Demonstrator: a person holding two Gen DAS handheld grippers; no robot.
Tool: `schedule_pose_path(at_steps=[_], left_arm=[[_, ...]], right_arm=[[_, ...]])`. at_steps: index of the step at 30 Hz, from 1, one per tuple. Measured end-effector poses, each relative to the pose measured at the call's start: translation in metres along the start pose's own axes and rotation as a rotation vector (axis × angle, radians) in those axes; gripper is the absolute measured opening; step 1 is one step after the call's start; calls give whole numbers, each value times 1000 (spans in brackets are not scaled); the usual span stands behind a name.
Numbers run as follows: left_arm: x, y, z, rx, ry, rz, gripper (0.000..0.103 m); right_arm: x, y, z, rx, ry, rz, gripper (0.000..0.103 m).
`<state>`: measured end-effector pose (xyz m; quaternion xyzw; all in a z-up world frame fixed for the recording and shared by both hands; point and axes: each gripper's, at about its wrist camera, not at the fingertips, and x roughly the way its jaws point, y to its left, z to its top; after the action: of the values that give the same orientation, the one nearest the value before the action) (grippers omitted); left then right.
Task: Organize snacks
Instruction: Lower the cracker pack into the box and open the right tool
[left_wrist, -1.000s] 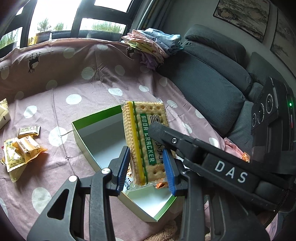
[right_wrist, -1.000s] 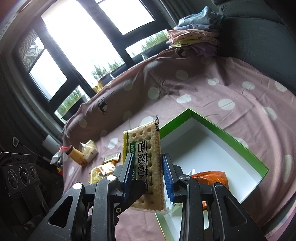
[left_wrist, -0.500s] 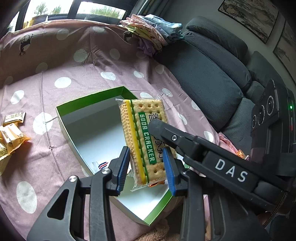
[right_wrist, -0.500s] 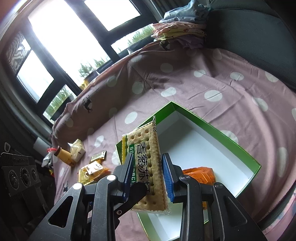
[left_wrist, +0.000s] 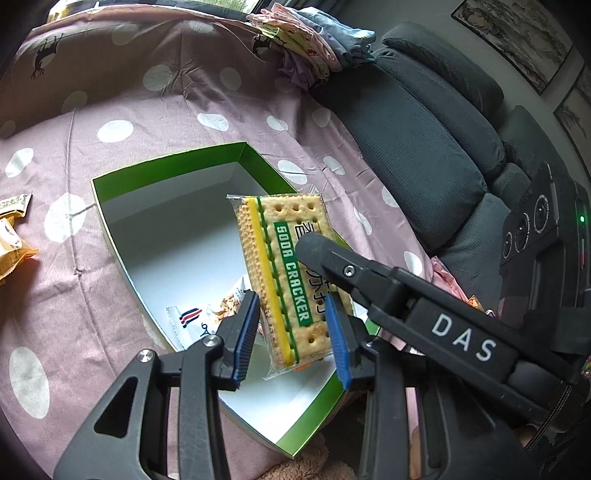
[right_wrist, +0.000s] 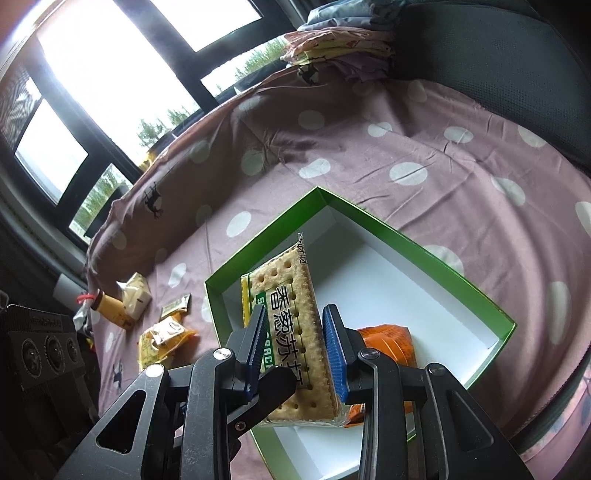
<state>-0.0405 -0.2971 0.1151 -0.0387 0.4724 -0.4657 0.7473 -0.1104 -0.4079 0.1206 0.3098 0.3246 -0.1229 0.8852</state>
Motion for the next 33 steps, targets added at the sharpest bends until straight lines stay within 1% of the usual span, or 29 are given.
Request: schedule_pose_path(at_steps=[3, 8, 14, 20, 23, 25, 29, 31, 32, 33], left_arm=[[4, 2, 0, -10, 14, -21, 35], [10, 1, 0, -13, 29, -18, 35], [22, 3, 0, -41, 66, -43, 35], [28, 4, -3, -57, 77, -61, 35], [32, 5, -5, -56, 85, -42, 35], [33, 4, -7, -51, 79, -26, 35], [26, 7, -8, -59, 66, -32, 38], [17, 11, -9, -60, 42, -21, 46], [11, 13, -9, -62, 26, -13, 53], [4, 16, -10, -63, 10, -6, 57]], right_arm=[[1, -1, 0, 2, 1, -26, 34], [5, -8, 1, 18, 15, -38, 34], [9, -14, 2, 35, 31, -71, 34], [11, -19, 1, 43, 41, -101, 34], [14, -19, 1, 42, 53, -129, 34], [15, -17, 1, 37, 56, -115, 34], [9, -12, 1, 29, 36, -99, 34], [8, -13, 1, 36, 31, -99, 35], [8, -13, 1, 42, 28, -101, 37], [8, -14, 1, 47, 25, -106, 39]])
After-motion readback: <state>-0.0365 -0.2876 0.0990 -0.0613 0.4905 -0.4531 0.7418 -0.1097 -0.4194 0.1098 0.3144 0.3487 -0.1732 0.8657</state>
